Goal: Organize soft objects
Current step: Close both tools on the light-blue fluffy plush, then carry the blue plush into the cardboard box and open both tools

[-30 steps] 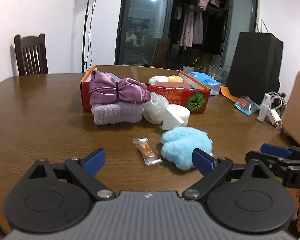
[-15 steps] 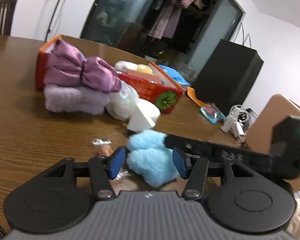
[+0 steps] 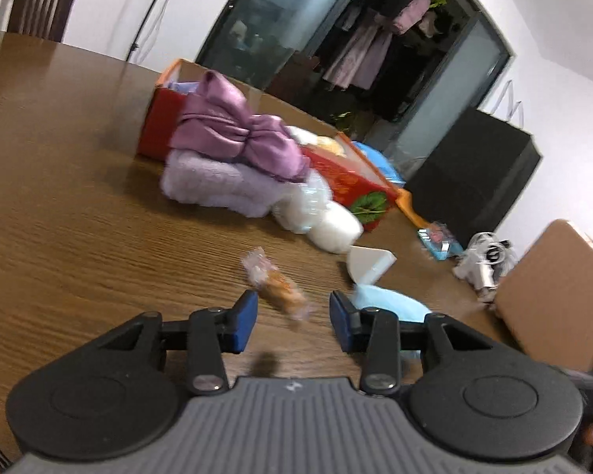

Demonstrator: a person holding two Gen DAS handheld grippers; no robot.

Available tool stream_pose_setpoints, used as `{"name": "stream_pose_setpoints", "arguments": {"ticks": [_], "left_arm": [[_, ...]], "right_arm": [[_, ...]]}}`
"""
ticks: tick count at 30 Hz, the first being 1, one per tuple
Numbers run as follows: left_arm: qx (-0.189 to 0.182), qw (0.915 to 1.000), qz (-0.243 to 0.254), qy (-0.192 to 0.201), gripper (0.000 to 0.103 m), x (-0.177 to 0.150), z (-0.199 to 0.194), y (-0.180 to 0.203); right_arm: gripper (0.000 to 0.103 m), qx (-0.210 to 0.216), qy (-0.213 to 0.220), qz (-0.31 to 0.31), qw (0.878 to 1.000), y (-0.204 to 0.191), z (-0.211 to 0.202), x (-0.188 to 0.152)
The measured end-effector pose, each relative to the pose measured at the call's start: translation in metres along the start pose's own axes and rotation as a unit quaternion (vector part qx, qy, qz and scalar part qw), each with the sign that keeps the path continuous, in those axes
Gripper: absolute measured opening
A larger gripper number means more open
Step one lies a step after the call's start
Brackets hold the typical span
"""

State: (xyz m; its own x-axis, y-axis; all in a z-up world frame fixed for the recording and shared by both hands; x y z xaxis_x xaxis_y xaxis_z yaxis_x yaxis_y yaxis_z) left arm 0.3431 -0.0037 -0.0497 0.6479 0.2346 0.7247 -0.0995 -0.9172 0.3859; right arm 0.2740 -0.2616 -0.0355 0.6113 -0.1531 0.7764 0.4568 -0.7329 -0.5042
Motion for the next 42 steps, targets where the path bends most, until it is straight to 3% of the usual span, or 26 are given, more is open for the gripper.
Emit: {"name": "stream_pose_setpoints", "arguments": {"ticks": [2,4,7,12,16,21,26,32,37,40,42], "left_arm": [[-0.025,0.9997,0.005,-0.005,0.044,-0.002,-0.001,0.017],[-0.037,0.9991,0.020,-0.010,0.047,-0.005,0.003,0.036],[-0.053,0.9977,0.033,-0.024,0.053,-0.011,0.009,0.059],[-0.035,0.9971,0.027,-0.062,0.055,-0.023,0.031,0.063],[-0.052,0.9955,0.010,-0.079,0.050,-0.024,0.038,0.063],[-0.050,0.9963,0.007,-0.070,0.047,-0.018,0.035,0.074],[-0.070,0.9970,0.033,0.009,0.047,0.047,0.014,0.084],[-0.049,0.9958,0.052,0.058,0.047,0.169,0.037,0.081],[-0.016,0.9995,0.028,0.007,0.047,0.211,0.104,0.053],[0.025,0.9984,0.045,-0.025,0.045,0.202,0.143,0.039],[0.023,0.9975,0.047,-0.047,0.045,0.190,0.156,0.026]], "right_arm": [[0.053,-0.022,0.014,0.007,1.000,0.015,0.004,0.009],[0.054,-0.041,0.022,0.014,0.999,0.030,0.013,0.017],[0.054,-0.033,0.015,0.035,0.999,0.045,0.029,0.023],[0.053,-0.015,0.016,0.077,0.997,0.058,0.042,0.020],[0.040,0.015,0.015,0.093,0.995,0.058,0.045,0.016],[0.037,0.017,0.019,0.092,0.995,0.048,0.040,0.024],[0.036,0.045,0.065,0.030,0.996,0.021,0.033,0.086],[0.036,0.074,0.092,-0.028,0.993,0.009,0.083,0.197],[0.036,0.063,0.052,-0.011,0.997,0.035,0.157,0.241],[0.036,0.027,0.010,-0.007,1.000,0.053,0.199,0.232],[0.035,0.006,-0.019,-0.008,1.000,0.063,0.220,0.216]]}}
Point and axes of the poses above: each gripper's, at about its wrist camera, not at the fingertips, and z roughly the way its jaws point, y to its right, x to its top, the point moved 8 cm from there along z, roughly the way its jaws point, and after that the axes turned 13 degrees about x, right-handed, at the moved point
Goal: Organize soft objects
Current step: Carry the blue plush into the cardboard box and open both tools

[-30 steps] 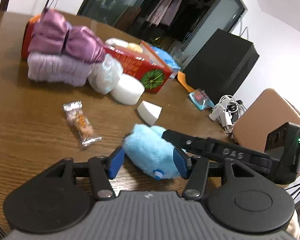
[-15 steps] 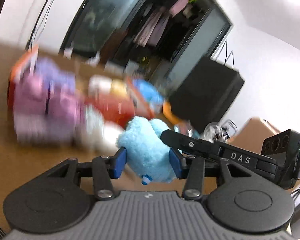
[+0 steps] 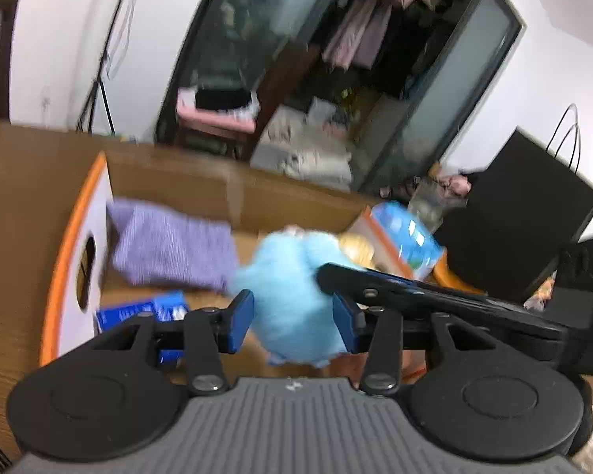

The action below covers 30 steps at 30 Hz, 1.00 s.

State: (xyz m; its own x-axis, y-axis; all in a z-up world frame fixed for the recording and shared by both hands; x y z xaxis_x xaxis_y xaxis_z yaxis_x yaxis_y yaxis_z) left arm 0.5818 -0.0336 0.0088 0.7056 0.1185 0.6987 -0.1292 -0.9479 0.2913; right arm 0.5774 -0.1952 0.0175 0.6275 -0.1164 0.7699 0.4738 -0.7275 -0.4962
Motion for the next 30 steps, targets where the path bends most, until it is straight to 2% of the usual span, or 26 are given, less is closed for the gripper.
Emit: {"name": "stream_pose_setpoints", "arguments": {"ticks": [2,5,7,9,13,15,19,24,30], "left_arm": [[0.004,1.0000,-0.001,-0.004,0.047,-0.008,0.006,-0.007],[0.005,1.0000,-0.004,0.003,0.049,-0.016,-0.002,-0.019],[0.009,0.9999,-0.002,0.014,0.050,-0.013,-0.013,-0.021],[0.011,0.9991,0.011,0.038,0.052,-0.008,-0.033,-0.017],[0.013,0.9948,0.036,0.094,0.063,-0.009,-0.088,-0.008],[0.017,0.9919,0.052,0.115,0.066,-0.018,-0.114,-0.004],[0.060,0.9858,0.059,0.146,0.071,-0.050,-0.151,-0.005],[0.123,0.9730,0.049,0.189,0.080,-0.100,-0.184,-0.007],[0.123,0.9781,0.007,0.168,0.082,-0.156,-0.200,-0.010]], "right_arm": [[0.029,-0.001,-0.030,0.005,1.000,0.006,0.015,-0.019],[0.030,-0.037,-0.041,-0.020,0.998,0.012,0.022,-0.029],[0.030,-0.037,-0.038,-0.024,0.998,0.009,0.017,-0.030],[0.031,-0.036,-0.022,-0.039,0.998,0.001,0.006,-0.027],[0.047,-0.047,0.029,-0.095,0.994,-0.019,-0.041,-0.014],[0.051,-0.051,0.050,-0.113,0.991,-0.028,-0.066,-0.013],[0.056,-0.053,0.073,-0.133,0.987,-0.038,-0.115,-0.026],[0.065,-0.058,0.095,-0.126,0.986,-0.037,-0.162,-0.062],[0.067,-0.049,0.091,-0.091,0.991,-0.036,-0.202,-0.128]]}}
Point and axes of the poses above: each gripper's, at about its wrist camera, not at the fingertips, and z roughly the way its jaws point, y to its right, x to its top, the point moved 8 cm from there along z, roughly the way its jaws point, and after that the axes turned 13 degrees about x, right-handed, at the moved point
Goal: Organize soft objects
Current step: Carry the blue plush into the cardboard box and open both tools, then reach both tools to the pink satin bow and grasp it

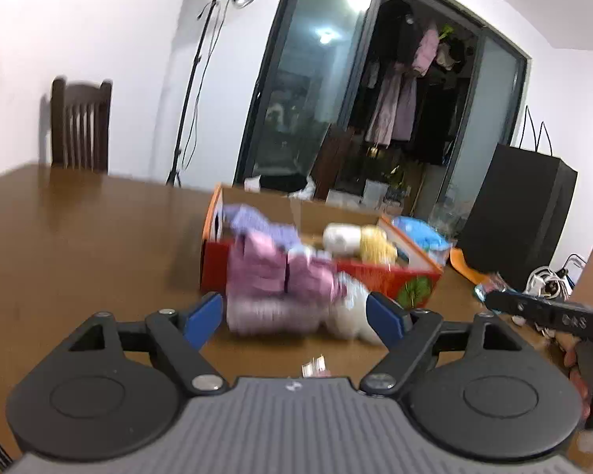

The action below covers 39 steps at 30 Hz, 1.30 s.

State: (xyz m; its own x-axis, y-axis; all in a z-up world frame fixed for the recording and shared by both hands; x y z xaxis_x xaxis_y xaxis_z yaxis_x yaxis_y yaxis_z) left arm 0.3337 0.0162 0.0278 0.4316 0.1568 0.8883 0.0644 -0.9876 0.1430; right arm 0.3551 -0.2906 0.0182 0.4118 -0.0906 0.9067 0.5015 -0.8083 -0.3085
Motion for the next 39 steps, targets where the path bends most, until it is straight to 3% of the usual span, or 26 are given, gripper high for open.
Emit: {"name": "stream_pose_setpoints", "arguments": {"ticks": [4,9,21,33,39], "left_arm": [[0.020,0.9994,0.009,-0.027,0.082,-0.024,-0.009,-0.003],[0.023,0.9993,0.014,-0.026,0.083,-0.023,-0.025,-0.004],[-0.004,0.9988,0.038,-0.031,0.084,-0.034,-0.033,0.025],[0.003,0.9979,0.023,-0.060,0.085,-0.040,0.012,0.014],[-0.015,0.9973,0.030,-0.066,0.085,-0.037,0.047,0.019]], "right_arm": [[0.072,-0.007,-0.008,0.027,1.000,-0.003,-0.025,-0.037],[0.072,-0.013,-0.010,0.053,0.998,-0.009,-0.046,-0.066],[0.072,-0.015,0.005,0.054,0.998,-0.021,-0.069,-0.071],[0.072,-0.013,-0.029,0.064,0.997,-0.017,-0.032,-0.074],[0.072,-0.012,-0.042,0.050,0.998,-0.021,0.004,-0.061]]}}
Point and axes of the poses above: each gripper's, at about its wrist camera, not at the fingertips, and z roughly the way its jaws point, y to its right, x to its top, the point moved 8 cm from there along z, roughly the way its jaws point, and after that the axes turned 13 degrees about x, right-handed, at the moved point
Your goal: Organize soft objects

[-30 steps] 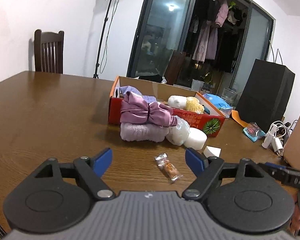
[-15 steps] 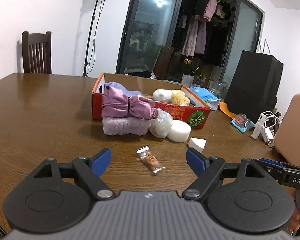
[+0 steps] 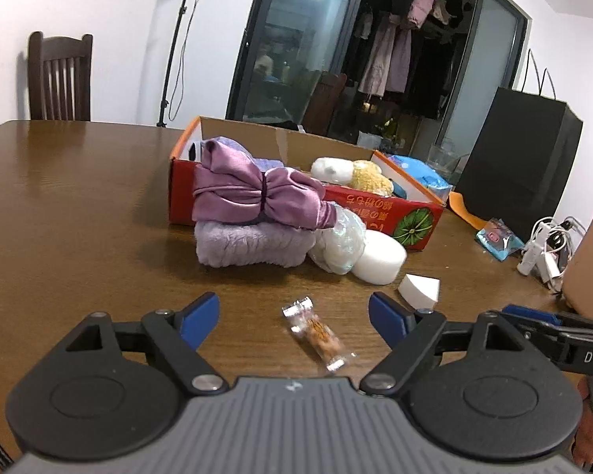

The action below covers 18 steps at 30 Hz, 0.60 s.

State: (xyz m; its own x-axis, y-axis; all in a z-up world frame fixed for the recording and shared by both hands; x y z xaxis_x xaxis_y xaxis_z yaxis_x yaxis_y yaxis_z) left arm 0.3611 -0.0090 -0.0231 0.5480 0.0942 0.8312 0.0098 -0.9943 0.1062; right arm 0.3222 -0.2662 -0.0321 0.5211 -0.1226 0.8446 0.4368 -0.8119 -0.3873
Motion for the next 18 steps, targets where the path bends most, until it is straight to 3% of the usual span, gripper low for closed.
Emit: {"name": "stream_pose_setpoints", "arguments": {"ticks": [4,10,13,14,16,17,18], "left_arm": [[-0.002,0.9999,-0.009,0.010,0.085,0.015,0.018,-0.009],[-0.001,0.9973,-0.058,0.045,0.085,0.064,0.037,-0.039],[-0.019,0.9951,-0.092,0.030,0.081,0.081,0.054,-0.051],[-0.032,0.9942,-0.101,0.019,0.077,0.083,0.060,-0.053],[-0.058,0.9921,-0.110,-0.013,0.046,0.083,0.073,-0.054],[-0.057,0.9917,-0.113,-0.021,0.044,0.081,0.078,-0.055],[-0.052,0.9919,-0.114,-0.021,0.039,0.081,0.079,-0.057]], "right_arm": [[0.069,0.000,-0.006,-0.012,1.000,-0.008,0.025,0.012],[0.065,0.046,-0.009,-0.030,0.998,-0.029,0.071,0.049],[0.064,0.075,-0.007,-0.055,0.996,-0.046,0.106,0.071],[0.064,0.083,-0.011,-0.062,0.995,-0.050,0.118,0.074],[0.060,0.087,-0.034,-0.074,0.993,-0.057,0.145,0.075],[0.055,0.085,-0.043,-0.080,0.992,-0.060,0.157,0.075],[0.042,0.085,-0.055,-0.089,0.991,-0.063,0.167,0.073]]}}
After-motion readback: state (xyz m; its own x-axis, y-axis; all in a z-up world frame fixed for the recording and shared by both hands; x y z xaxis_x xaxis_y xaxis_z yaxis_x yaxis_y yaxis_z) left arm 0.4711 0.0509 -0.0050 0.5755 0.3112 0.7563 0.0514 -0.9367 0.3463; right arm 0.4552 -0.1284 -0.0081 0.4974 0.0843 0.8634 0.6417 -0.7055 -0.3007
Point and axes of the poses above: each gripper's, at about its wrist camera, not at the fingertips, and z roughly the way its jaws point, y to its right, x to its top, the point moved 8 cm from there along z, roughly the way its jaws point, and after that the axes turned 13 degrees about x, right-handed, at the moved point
